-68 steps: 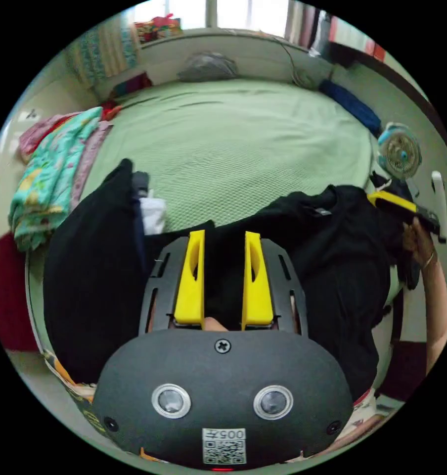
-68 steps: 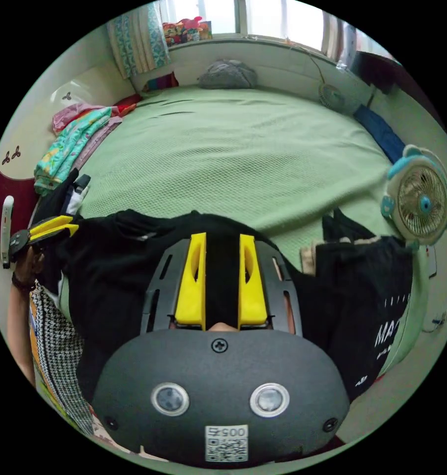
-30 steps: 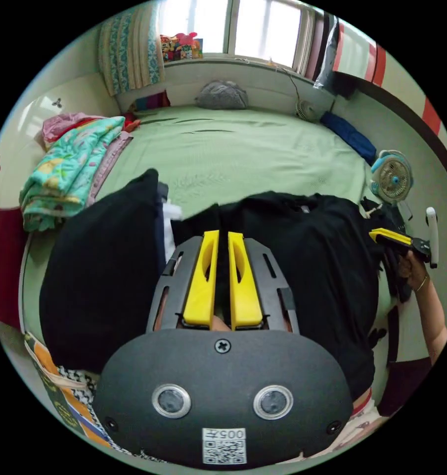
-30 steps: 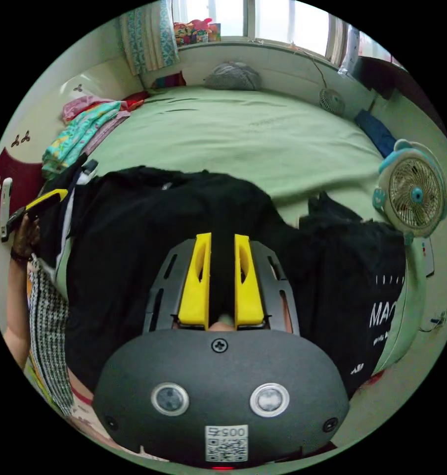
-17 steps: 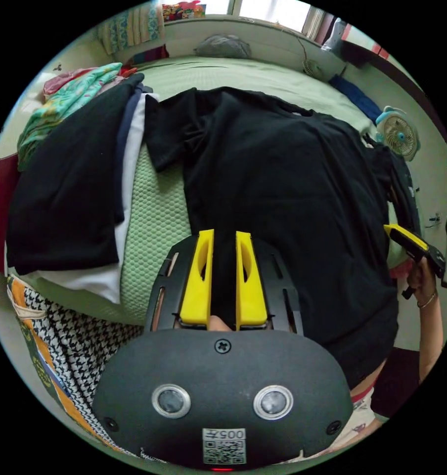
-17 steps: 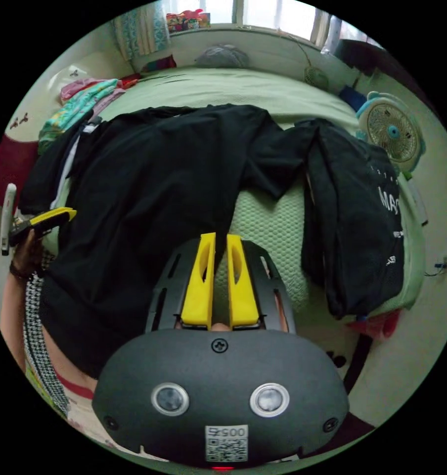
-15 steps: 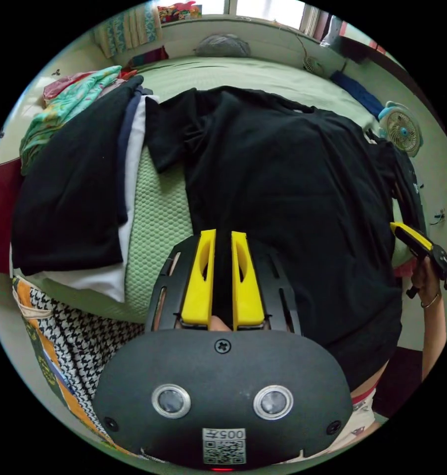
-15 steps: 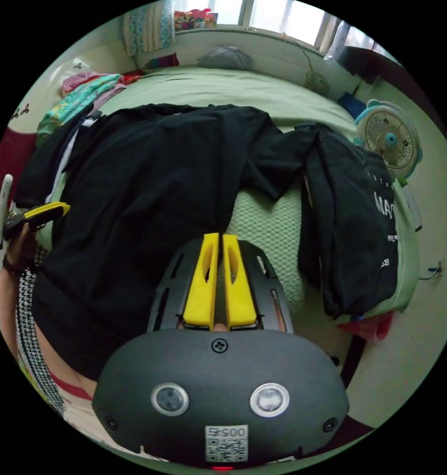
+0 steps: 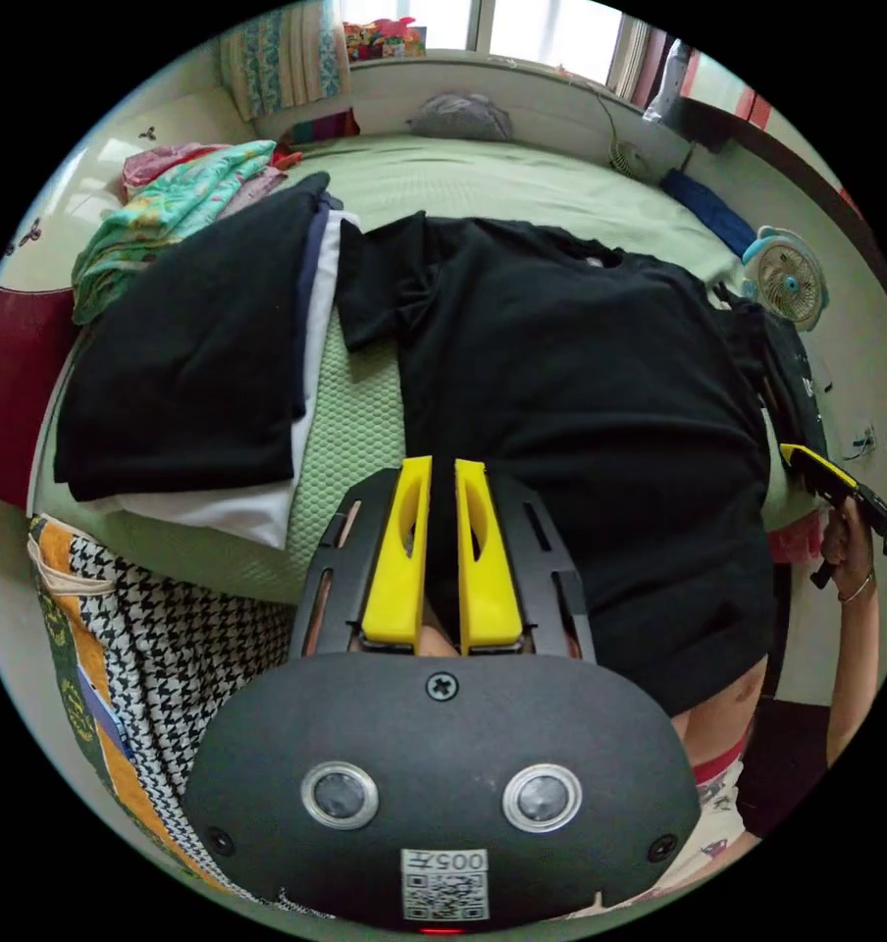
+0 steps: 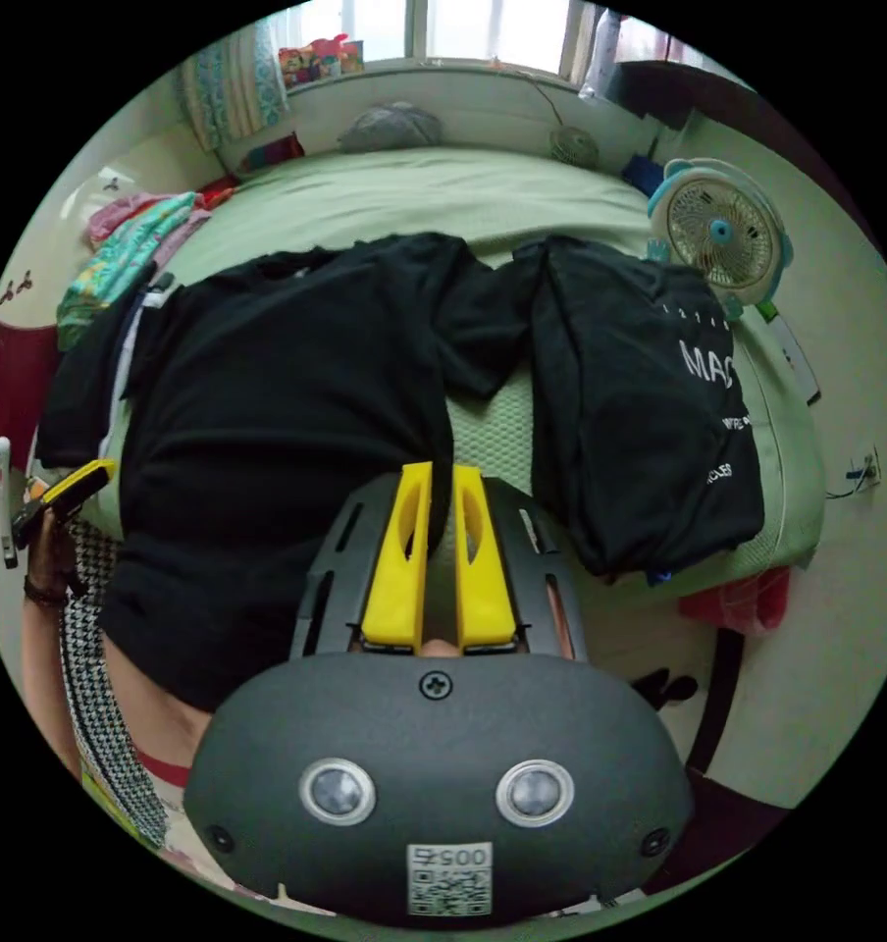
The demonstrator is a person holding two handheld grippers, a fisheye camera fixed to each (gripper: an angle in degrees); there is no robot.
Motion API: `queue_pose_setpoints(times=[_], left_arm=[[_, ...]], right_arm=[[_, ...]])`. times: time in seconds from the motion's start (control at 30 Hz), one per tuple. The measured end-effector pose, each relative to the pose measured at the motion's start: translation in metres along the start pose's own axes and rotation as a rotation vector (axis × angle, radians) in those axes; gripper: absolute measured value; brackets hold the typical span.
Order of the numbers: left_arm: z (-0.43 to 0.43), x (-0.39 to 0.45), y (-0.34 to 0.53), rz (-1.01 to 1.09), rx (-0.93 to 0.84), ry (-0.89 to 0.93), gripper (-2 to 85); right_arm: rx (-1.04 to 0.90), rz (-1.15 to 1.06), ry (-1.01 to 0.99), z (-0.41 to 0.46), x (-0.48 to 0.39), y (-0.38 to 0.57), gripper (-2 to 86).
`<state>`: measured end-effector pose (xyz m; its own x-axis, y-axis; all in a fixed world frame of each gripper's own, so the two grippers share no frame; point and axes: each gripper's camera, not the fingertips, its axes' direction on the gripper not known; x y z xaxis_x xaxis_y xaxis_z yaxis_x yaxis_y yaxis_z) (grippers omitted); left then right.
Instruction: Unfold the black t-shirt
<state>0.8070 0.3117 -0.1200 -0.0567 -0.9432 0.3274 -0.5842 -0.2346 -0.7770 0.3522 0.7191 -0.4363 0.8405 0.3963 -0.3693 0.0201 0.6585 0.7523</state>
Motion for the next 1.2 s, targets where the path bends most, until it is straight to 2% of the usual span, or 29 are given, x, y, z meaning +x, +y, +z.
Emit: queue_pose_setpoints(times=[0.13,0.23,0.33,0.37,0.43,0.57,0.77,0.9,1.2], left_arm=[[-0.034,0.029,0.02,0.023,0.055,0.054,5.0],[-0.052,0.06,0.036,-0.007,0.066,0.091,1.3],[-0.061,0.092,0.061,0.032,0.105,0.158,0.0],[-0.058,0.101,0.069,0.02,0.066,0.152,-0.3],[-0.052,0.114,0.08,0.037,-0.037,0.133,-0.4],[-0.063,0.127,0.106,0.014,0.024,0.049,-0.6],[-0.071,0.131,0.126,0.002,0.036,0.046,-0.7],[-0.078,0.139,0.136,0.007,0.05,0.03,-0.6],[-0.089,0.162,0.152,0.009,0.054,-0.049,-0.4]], right_arm=[[0.006,-0.016,-0.087,-0.017,-0.029,0.017,2.8],[0.002,0.08,-0.094,-0.023,-0.057,0.029,0.0],[0.006,0.105,-0.196,-0.022,-0.09,0.049,-0.7],[0.0,0.107,-0.205,-0.019,-0.102,0.059,-0.8],[-0.023,0.101,-0.17,-0.012,-0.117,0.076,-0.9],[-0.01,0.028,-0.049,-0.006,-0.14,0.108,-0.9],[-0.023,0.033,-0.004,0.004,-0.152,0.128,-1.0],[0.073,0.004,-0.024,-0.004,-0.158,0.148,-1.1],[0.074,0.004,0.019,0.001,-0.167,0.168,-1.2]])
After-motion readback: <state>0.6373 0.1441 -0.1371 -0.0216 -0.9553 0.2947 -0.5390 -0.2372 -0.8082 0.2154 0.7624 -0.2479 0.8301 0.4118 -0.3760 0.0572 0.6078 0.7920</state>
